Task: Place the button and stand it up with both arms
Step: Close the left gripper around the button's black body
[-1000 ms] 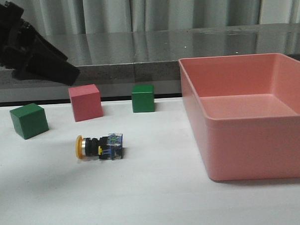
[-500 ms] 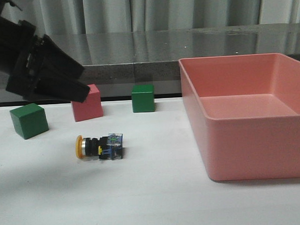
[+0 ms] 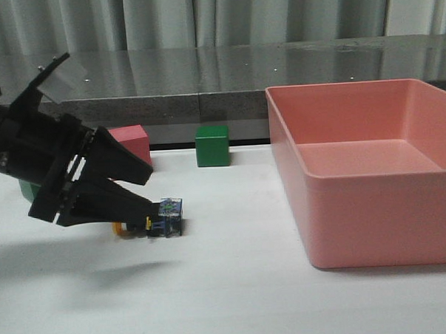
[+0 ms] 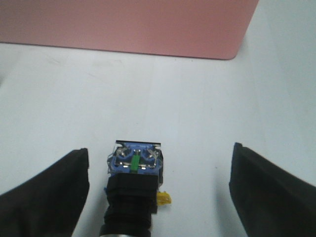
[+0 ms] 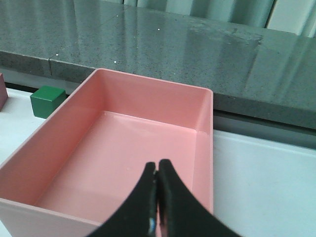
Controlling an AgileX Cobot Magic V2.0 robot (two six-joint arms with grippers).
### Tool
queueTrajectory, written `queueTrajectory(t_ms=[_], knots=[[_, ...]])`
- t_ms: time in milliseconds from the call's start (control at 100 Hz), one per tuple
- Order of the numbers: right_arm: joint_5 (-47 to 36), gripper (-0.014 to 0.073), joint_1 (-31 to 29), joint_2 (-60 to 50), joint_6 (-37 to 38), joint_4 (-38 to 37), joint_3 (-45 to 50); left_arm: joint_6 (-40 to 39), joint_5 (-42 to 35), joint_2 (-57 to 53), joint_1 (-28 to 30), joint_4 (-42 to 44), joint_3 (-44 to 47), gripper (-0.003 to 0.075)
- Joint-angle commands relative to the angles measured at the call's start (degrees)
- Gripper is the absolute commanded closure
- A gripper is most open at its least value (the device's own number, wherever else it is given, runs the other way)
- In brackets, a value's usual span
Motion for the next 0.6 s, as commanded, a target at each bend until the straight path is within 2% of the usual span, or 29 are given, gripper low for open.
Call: queueTrajectory(t_ms=[0,180,370,590], knots=[[-4.6,0.0703,-0.3,0.0,0.1,0.4,-1.4,0.6,4.0,-1.4,0.0,-2.9,-1.3,0.0155],[-4.6,0.0703,-0.3,0.0,0.1,0.4,-1.4,1.4,4.0,0.4,1.3,-2.3,-1.3,0.0158],[-4.6,0.0703,-0.3,0.0,0.1,0.4,-1.4,2.5,3.7,3.1,1.8,-2.3,-1.3,0.0235],[-4.6,0.0703,-0.3,0.0,0.1,0.4,-1.4,3.2,3.7,4.8,1.8,-2.3,-1.3,0.0269]])
